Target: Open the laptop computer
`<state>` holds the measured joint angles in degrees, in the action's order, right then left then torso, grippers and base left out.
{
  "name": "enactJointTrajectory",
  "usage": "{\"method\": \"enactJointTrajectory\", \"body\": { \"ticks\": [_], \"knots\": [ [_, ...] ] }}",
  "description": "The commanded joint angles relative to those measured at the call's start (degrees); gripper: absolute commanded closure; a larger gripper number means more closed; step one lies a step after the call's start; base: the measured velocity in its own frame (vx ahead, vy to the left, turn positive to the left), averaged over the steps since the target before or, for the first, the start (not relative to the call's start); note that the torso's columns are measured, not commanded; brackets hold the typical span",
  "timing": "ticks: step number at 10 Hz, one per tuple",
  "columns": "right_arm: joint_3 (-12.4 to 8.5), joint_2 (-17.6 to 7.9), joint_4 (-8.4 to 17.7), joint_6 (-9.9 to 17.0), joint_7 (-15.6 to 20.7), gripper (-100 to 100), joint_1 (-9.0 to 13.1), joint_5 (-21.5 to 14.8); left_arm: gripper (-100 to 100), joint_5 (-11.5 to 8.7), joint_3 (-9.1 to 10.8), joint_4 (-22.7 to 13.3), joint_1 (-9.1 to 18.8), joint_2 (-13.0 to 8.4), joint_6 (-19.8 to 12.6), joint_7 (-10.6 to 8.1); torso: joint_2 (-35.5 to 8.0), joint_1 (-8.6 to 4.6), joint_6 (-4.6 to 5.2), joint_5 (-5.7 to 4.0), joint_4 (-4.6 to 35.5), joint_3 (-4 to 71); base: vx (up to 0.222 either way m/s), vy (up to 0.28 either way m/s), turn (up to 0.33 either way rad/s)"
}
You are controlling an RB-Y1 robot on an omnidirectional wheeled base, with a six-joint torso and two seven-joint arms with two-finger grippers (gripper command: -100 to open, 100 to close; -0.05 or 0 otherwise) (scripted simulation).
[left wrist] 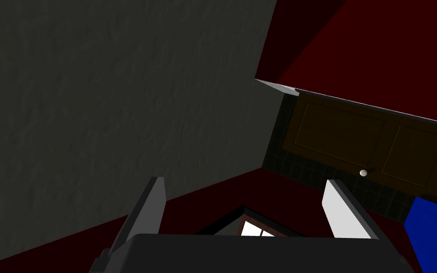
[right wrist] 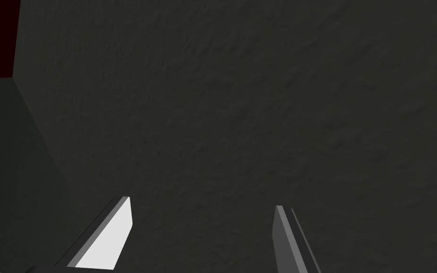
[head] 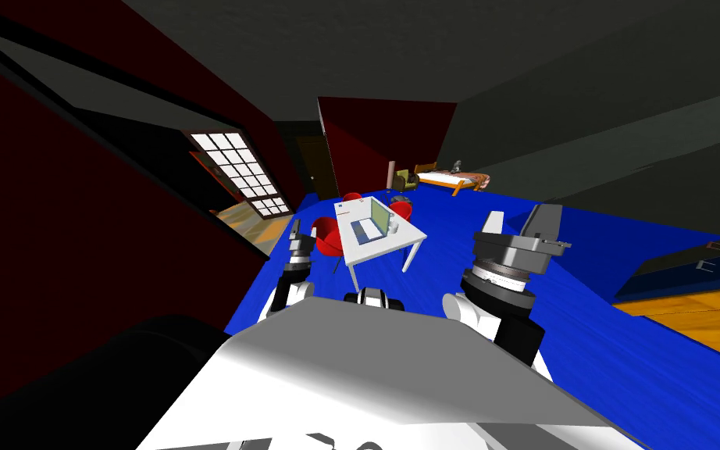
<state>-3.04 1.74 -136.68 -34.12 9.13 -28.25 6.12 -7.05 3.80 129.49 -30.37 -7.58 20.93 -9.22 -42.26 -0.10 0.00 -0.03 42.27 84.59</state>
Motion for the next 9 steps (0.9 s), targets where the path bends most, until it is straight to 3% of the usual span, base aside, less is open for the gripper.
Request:
{"method": "enactJointTrajectory", "body": {
  "ticks": [1,9],
  "knots": [
    [0.0,0.0,0.0,0.0,0.0,0,0.0,0.0,-100,-2.0,0.14,-0.5,-0.1,-2.5,-1.3,-2.06,0.0,-0.05,0.00,-0.01,0.0,0.0,0.007,-0.208,0.048],
    [0.0,0.0,0.0,0.0,0.0,0,0.0,0.0,-100,-9.5,0.76,-2.7,0.1,-5.8,-6.3,-8.91,0.0,0.11,0.00,0.03,0.0,0.0,0.021,-0.247,0.061]
  ]
}}
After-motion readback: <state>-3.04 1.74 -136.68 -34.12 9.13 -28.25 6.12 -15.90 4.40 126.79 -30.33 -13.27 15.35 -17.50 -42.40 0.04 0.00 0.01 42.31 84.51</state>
